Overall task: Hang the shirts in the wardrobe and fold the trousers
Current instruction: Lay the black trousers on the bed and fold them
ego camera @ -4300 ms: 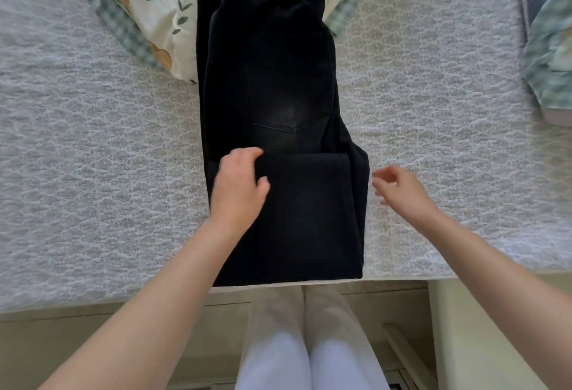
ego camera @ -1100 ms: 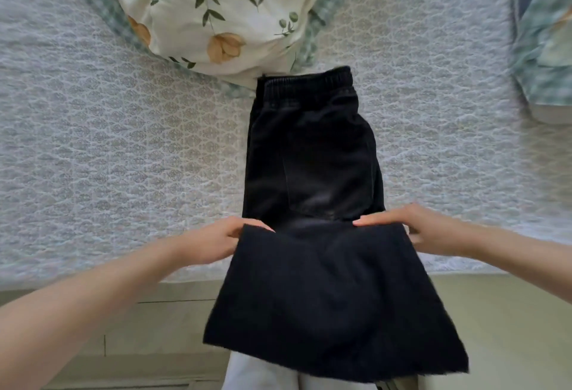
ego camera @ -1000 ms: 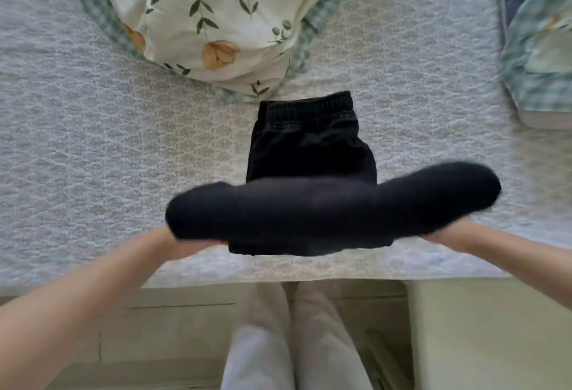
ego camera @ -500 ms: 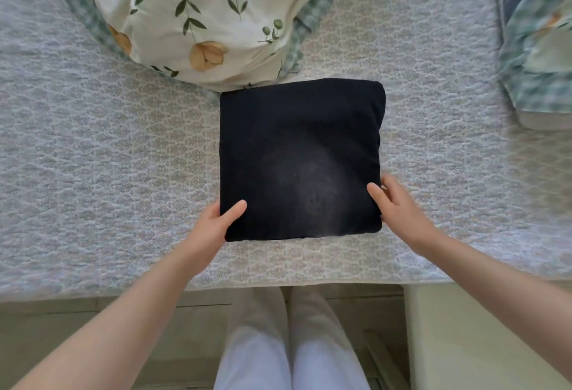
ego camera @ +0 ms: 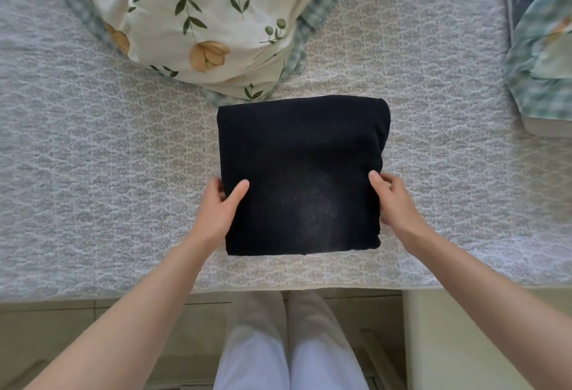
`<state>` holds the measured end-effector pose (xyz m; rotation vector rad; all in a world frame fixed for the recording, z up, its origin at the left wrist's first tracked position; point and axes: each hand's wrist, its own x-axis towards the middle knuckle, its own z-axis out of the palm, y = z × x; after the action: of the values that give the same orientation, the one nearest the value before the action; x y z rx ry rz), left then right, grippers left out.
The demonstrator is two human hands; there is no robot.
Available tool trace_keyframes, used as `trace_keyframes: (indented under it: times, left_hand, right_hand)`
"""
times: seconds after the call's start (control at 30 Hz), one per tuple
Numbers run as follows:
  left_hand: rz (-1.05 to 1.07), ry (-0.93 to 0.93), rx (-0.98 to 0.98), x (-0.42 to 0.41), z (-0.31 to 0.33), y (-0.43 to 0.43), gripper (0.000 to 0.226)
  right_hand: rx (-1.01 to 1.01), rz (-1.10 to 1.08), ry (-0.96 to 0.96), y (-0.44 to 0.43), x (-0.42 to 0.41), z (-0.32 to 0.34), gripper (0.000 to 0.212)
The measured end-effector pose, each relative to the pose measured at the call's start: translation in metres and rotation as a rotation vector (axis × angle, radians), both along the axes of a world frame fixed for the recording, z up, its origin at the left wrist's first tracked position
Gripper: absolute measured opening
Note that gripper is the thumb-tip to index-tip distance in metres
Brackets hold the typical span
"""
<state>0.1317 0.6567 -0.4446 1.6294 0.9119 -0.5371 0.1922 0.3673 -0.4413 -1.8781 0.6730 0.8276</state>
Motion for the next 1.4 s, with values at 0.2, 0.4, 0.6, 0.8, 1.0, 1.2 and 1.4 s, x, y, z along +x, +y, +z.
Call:
trace_keyframes:
  times: [0.2, 0.4, 0.6, 0.8, 1.0, 1.2, 1.4]
  left_hand:
    - [0.081, 0.033, 0.101, 0.03, -0.01, -0.014, 0.052]
    - [0.204, 0.153, 0.011, 0.036, -0.009, -0.021, 0.047]
    - [0.265, 0.137, -0.058, 0.029, -0.005, -0.023, 0.051]
    - [0.215, 0.04, -0.076, 0.007, 0.026, -0.021, 0.044]
    - [0.385, -0.027, -0.049, -0.043, 0.091, -0.021, 0.037]
    - [0.616, -0.129, 0.058, -0.105, 0.164, -0.009, 0.031]
    - [0.819, -0.167, 0.14, -0.176, 0.218, 0.016, 0.026]
  right_hand:
    - [-0.263, -0.007, -0.022, 0.033, 0.004, -0.011, 0.077]
    - [-0.192, -0.078, -0.056, 0.031, 0.008, -0.012, 0.066]
    - [-0.089, -0.111, -0.131, 0.027, 0.005, -0.001, 0.043]
    - [-0.048, -0.042, -0.199, 0.025, -0.007, 0.031, 0.047]
    - [-0.073, 0.083, -0.313, 0.038, -0.028, 0.096, 0.035]
    - [-0.051, 0.234, -0.408, 0.073, -0.059, 0.167, 0.035]
    - [0.002, 0.388, -0.413, 0.125, -0.099, 0.222, 0.031]
